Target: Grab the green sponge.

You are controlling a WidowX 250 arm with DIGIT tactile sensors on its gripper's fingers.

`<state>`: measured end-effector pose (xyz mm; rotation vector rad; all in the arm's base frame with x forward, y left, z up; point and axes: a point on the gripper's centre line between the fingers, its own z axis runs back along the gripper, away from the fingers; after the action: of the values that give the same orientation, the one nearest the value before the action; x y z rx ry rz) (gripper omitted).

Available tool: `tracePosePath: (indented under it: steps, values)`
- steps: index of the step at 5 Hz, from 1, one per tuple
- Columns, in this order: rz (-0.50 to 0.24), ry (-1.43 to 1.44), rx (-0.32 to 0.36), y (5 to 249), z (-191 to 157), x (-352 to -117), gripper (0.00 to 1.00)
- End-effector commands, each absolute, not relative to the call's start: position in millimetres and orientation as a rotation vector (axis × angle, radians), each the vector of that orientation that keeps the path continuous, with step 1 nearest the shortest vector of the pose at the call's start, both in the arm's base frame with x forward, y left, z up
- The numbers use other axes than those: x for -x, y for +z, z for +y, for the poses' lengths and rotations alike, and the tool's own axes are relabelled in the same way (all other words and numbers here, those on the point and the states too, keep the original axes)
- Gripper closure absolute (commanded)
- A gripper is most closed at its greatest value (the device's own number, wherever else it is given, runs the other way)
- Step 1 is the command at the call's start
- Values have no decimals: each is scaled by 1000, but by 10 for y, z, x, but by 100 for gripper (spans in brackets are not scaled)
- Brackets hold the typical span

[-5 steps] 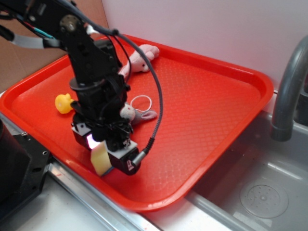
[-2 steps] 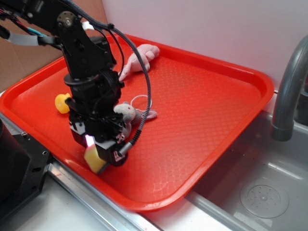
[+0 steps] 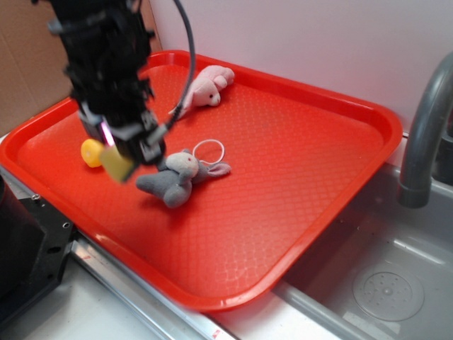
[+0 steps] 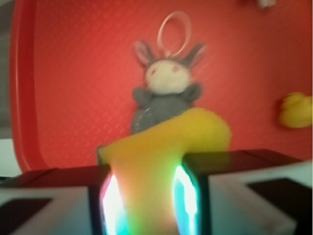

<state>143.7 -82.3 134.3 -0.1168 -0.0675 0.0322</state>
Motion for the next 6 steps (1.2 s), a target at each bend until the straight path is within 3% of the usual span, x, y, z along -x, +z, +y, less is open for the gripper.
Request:
tracePosePath:
  steps: [1, 2, 4, 5, 6]
  values:
    - [-84, 148, 110, 2364, -306, -1712, 100]
    - [-46, 183, 72, 2243, -71, -1834, 100]
    - [-86, 210, 46, 2258, 355, -2007, 100]
    - [-106, 190, 21, 2185, 397, -2135, 100]
    - [-77, 183, -8, 2071, 292, -2189, 100]
